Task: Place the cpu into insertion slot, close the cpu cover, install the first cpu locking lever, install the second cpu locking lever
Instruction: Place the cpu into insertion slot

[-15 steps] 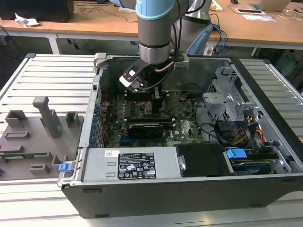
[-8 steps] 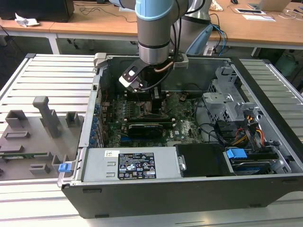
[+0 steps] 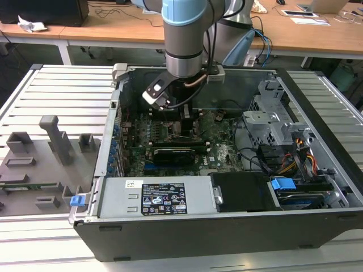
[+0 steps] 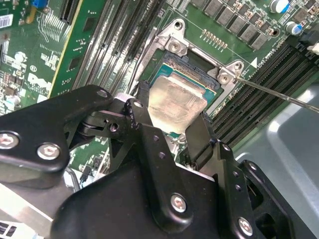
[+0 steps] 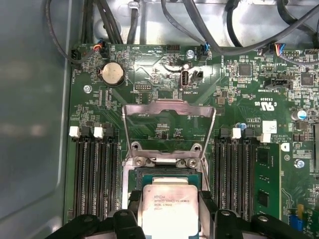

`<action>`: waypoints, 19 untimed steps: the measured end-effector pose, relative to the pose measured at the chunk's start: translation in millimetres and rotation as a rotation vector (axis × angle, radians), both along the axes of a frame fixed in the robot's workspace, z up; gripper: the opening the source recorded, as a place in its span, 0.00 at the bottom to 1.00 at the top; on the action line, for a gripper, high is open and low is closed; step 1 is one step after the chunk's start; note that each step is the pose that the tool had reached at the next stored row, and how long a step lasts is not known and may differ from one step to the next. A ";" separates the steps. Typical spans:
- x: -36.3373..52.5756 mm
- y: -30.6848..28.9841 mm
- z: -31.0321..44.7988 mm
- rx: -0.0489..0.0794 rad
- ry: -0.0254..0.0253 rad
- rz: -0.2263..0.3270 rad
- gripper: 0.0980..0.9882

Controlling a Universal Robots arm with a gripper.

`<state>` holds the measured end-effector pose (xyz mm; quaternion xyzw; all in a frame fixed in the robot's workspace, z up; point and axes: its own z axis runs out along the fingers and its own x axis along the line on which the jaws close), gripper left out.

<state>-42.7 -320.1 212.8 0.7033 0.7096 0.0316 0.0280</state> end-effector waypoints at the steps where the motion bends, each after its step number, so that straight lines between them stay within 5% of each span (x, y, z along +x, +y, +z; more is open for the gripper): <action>1: 0.0 0.0 -1.1 -0.001 -0.0001 -0.002 0.49; 15: -1.2 2.1 -7.8 -0.003 -0.0001 -0.004 0.51; 19: -1.3 3.2 -9.1 -0.003 0.0000 -0.004 0.64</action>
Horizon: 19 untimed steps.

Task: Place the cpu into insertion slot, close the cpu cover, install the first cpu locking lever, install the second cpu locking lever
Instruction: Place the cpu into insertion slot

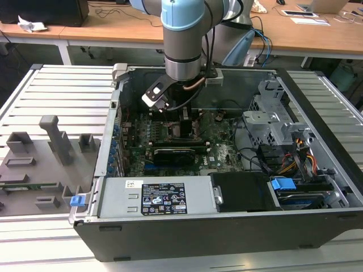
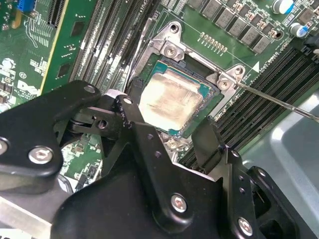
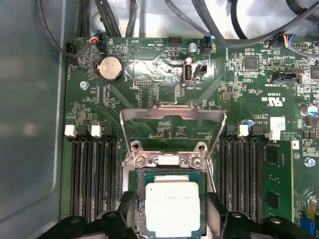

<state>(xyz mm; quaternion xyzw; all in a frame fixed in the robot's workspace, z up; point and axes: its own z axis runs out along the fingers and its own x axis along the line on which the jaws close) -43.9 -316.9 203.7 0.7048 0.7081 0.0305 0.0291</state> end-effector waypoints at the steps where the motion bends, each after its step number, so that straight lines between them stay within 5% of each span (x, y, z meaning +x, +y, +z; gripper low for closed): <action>1: 0.1 1.4 -0.2 0.000 0.0001 0.000 0.64; 6: 0.1 4.8 -0.5 0.000 0.0000 0.000 0.62; 7: 0.1 5.0 -0.6 0.000 0.0000 0.000 0.54; 19: 0.1 5.0 4.5 0.000 0.0000 0.000 0.54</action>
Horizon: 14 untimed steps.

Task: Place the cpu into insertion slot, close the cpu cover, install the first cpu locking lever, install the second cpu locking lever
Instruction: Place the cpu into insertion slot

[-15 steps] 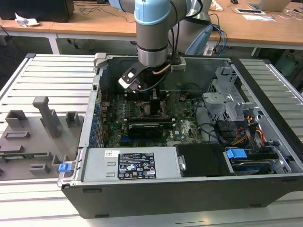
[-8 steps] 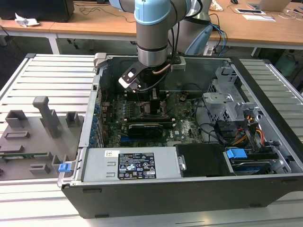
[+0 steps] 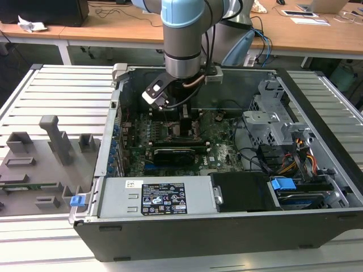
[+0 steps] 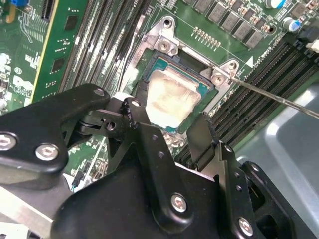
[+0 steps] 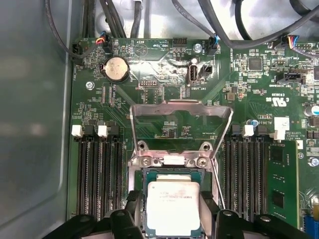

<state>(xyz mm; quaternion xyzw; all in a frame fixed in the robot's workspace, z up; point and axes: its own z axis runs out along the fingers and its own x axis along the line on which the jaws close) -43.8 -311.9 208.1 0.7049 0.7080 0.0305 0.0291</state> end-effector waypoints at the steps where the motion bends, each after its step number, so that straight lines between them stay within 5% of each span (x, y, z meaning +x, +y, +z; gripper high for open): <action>1: 0.3 0.0 0.7 0.000 0.0002 0.000 0.54; 3: 1.4 0.1 1.8 0.000 0.0024 0.000 0.53; 10: 1.8 -1.7 3.9 -0.004 0.0038 0.000 0.11; 14: 1.8 -1.9 5.3 -0.006 0.0038 0.000 0.01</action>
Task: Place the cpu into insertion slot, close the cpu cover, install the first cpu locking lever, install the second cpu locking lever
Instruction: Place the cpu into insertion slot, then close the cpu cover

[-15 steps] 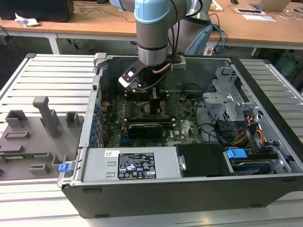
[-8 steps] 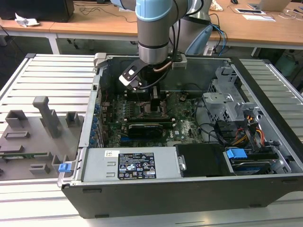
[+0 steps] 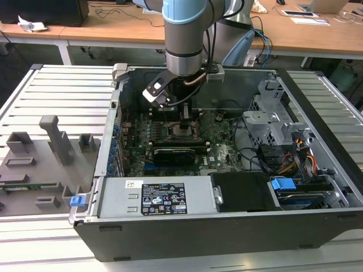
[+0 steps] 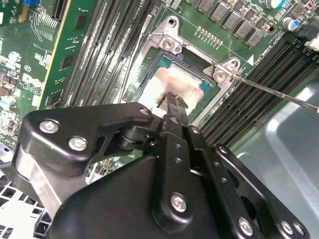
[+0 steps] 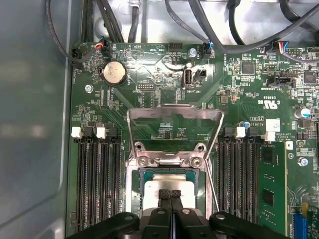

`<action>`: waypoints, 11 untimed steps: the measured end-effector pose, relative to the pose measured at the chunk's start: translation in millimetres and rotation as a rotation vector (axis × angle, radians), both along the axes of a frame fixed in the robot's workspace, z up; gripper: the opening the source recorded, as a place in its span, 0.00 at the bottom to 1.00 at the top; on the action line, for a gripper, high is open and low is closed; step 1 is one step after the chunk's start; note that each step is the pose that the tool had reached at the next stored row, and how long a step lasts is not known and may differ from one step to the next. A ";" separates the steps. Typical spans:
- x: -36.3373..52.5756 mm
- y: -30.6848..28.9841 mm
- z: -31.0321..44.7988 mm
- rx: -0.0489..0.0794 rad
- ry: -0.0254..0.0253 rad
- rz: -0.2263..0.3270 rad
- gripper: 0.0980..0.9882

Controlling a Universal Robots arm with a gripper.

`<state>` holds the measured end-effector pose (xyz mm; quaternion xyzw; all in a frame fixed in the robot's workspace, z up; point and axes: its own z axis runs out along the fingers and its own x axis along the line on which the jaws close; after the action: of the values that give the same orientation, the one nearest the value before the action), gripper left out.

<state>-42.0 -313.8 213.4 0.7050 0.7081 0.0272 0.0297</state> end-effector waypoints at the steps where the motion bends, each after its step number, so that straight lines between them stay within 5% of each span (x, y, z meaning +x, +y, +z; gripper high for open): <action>1: 0.0 0.0 0.0 0.000 -0.0001 0.000 0.01; 11: 0.0 -0.1 2.7 0.000 0.0002 0.000 0.01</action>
<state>-42.1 -313.9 216.1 0.7049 0.7081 0.0271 0.0298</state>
